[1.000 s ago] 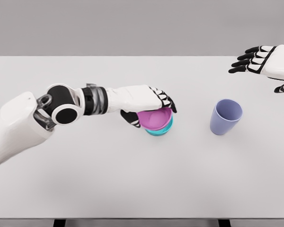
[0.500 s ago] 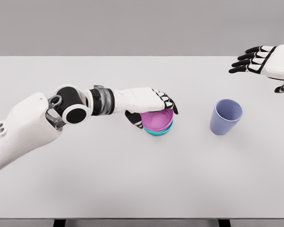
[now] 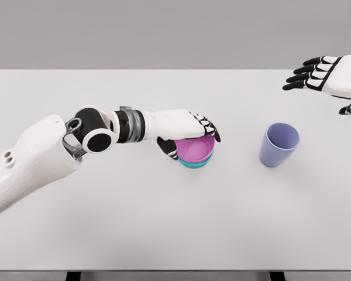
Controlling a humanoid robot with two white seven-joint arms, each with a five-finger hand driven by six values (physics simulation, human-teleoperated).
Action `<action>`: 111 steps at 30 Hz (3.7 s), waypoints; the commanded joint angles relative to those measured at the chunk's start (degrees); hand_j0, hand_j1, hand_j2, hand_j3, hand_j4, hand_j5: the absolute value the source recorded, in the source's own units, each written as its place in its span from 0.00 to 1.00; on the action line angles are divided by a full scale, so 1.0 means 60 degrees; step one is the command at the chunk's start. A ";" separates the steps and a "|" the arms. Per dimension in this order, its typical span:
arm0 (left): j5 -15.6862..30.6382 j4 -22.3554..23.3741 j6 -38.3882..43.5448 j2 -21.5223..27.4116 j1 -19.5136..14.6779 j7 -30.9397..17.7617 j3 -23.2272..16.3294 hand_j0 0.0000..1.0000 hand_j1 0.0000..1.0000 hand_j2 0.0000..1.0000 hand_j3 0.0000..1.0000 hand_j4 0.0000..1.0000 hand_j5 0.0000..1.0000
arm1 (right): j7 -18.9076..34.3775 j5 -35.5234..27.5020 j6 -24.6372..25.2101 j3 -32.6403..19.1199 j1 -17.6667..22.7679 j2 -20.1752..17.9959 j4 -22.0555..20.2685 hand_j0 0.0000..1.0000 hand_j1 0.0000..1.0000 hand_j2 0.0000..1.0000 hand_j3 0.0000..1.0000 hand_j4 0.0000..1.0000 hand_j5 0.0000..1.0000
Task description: Stacking bowl and cup with both arms
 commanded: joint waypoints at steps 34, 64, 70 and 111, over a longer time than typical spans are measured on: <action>0.0951 -0.0758 -0.0749 0.1051 -0.0132 0.0006 0.0886 1.00 1.00 1.00 1.00 1.00 1.00 | -0.0005 -0.0043 0.0025 -0.0077 0.0044 -0.0422 0.0015 1.00 1.00 1.00 1.00 1.00 1.00; 0.9198 0.2317 -0.4972 0.5138 0.3252 0.0006 0.3333 1.00 1.00 1.00 1.00 1.00 1.00 | 0.0453 0.0059 0.0025 0.1519 -0.0308 -0.0085 -0.0293 1.00 1.00 1.00 1.00 1.00 1.00; 0.9184 0.2332 -0.4972 0.4904 0.3325 0.0006 0.3494 1.00 1.00 1.00 1.00 1.00 1.00 | 0.0453 0.0059 0.0025 0.1709 -0.0352 0.0062 -0.0293 1.00 1.00 1.00 1.00 1.00 1.00; 0.9110 0.2142 -0.4972 0.4669 0.3311 0.0006 0.3611 1.00 1.00 1.00 1.00 1.00 1.00 | 0.0453 0.1290 0.0025 0.2457 -0.0440 0.1527 0.1055 1.00 1.00 1.00 1.00 1.00 1.00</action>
